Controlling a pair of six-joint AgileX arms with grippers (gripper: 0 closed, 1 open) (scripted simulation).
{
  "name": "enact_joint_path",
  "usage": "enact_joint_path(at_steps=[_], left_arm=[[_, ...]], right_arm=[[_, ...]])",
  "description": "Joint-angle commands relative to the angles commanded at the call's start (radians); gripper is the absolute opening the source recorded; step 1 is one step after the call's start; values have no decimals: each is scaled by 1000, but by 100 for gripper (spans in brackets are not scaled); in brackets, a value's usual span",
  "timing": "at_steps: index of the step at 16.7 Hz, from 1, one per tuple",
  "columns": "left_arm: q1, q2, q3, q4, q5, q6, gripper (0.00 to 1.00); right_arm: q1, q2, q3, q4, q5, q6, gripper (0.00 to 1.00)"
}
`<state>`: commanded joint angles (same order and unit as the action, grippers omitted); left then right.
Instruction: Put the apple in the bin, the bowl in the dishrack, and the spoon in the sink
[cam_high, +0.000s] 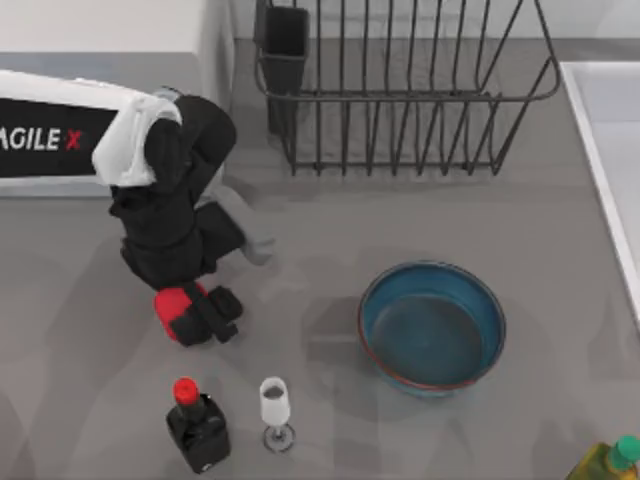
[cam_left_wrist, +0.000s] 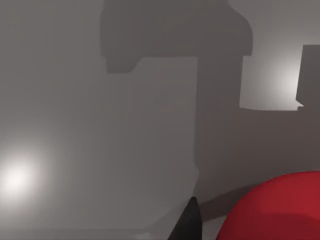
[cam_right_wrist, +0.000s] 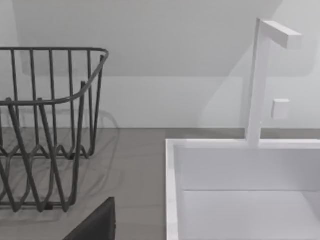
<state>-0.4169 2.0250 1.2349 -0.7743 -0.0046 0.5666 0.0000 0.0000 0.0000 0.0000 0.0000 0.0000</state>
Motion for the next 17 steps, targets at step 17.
enact_joint_path(at_steps=[17], left_arm=[[-3, -144, 245, -383, 14, -11, 0]], right_arm=[[0, 0, 0, 0, 0, 0, 100]])
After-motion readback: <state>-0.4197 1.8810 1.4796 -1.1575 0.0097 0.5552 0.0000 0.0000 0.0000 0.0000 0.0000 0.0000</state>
